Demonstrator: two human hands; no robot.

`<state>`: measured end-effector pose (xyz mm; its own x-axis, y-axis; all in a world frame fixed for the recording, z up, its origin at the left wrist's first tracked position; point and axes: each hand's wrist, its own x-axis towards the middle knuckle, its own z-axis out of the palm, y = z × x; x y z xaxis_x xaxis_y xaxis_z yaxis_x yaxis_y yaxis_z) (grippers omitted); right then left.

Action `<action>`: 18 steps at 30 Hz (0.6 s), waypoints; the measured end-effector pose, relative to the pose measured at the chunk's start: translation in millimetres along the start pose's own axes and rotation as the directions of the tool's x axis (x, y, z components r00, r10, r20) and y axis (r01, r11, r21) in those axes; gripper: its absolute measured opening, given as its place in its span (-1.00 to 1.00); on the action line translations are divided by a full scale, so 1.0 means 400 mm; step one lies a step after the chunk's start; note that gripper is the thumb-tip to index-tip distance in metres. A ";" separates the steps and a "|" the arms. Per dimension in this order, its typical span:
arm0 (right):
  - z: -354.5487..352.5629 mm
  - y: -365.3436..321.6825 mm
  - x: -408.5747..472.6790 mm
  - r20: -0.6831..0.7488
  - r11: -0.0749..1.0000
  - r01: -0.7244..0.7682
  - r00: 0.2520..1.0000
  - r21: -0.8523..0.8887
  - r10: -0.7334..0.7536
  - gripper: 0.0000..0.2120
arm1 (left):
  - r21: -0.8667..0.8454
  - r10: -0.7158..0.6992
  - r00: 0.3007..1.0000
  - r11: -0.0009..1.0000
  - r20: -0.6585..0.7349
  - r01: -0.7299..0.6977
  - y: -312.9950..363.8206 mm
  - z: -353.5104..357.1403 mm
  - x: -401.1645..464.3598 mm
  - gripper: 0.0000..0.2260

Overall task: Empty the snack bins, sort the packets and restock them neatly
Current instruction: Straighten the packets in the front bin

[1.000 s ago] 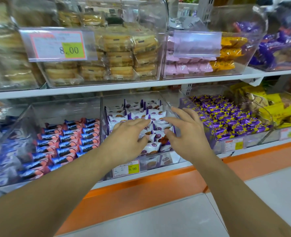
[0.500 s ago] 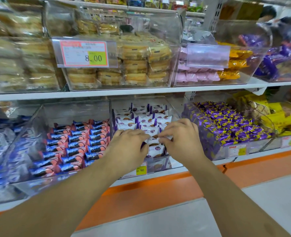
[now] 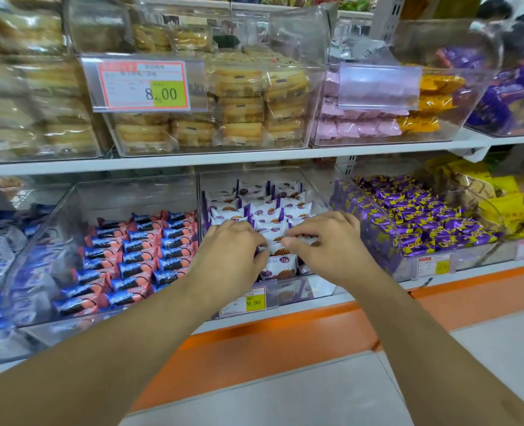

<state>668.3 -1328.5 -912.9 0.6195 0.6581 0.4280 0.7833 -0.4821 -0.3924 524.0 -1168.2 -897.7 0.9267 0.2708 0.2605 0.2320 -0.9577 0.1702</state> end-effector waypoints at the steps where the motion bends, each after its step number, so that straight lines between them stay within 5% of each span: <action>1: -0.009 -0.001 -0.006 0.036 1.000 0.009 0.999 0.025 -0.010 -0.60 | -0.005 0.001 1.000 1.000 -0.006 -0.001 -0.001 0.001 0.000 -0.71; 9: 0.010 -0.006 -0.012 -0.026 0.997 -0.016 1.000 -0.071 0.014 -0.76 | -0.093 -0.024 1.000 0.995 -0.010 0.023 0.004 -0.001 0.007 -0.73; 18: 0.009 -0.022 -0.009 -0.001 0.992 -0.040 0.999 -0.120 0.040 -0.74 | -0.006 -0.028 0.999 1.000 0.028 0.029 0.022 -0.003 0.016 -0.65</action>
<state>659.0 -1324.5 -913.8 0.6502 0.6378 0.4128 0.7587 -0.5736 -0.3089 531.4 -1174.7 -893.4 0.9278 0.2950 0.2285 0.2565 -0.9489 0.1836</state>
